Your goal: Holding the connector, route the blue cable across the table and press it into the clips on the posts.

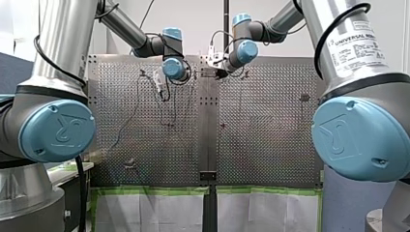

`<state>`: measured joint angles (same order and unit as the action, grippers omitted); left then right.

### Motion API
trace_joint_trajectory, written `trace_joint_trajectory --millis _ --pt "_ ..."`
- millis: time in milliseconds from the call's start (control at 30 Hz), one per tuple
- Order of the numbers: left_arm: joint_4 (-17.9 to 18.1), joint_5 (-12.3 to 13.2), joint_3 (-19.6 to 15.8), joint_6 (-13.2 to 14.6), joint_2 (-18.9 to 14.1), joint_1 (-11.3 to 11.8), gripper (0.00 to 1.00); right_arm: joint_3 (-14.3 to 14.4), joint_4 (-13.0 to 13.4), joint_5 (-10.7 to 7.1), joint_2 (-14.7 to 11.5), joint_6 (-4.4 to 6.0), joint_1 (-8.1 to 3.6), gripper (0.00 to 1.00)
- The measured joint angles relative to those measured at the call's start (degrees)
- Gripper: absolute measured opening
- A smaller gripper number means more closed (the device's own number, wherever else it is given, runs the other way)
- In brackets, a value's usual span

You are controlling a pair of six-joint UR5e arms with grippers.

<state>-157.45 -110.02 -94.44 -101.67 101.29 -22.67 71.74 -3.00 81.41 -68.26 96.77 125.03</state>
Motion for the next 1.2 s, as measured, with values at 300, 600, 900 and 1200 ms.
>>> trace_joint_trajectory --millis 300,600,900,1200 --pt "1.0 0.9 1.3 0.0 1.5 1.0 0.01 -1.6 -0.1 -0.91 0.6 0.62 -1.07 0.00" --pt "1.1 2.6 2.3 -0.1 1.6 2.5 0.01 -1.6 0.2 -1.52 1.1 0.71 -2.32 0.00" --pt "-0.3 5.3 5.2 -0.1 4.2 3.9 0.01 -2.6 0.4 -2.94 2.5 0.78 -3.60 0.00" --pt "-0.3 7.2 9.1 -0.9 7.4 6.1 0.01 -5.8 0.4 -3.95 5.2 0.76 -4.65 0.00"
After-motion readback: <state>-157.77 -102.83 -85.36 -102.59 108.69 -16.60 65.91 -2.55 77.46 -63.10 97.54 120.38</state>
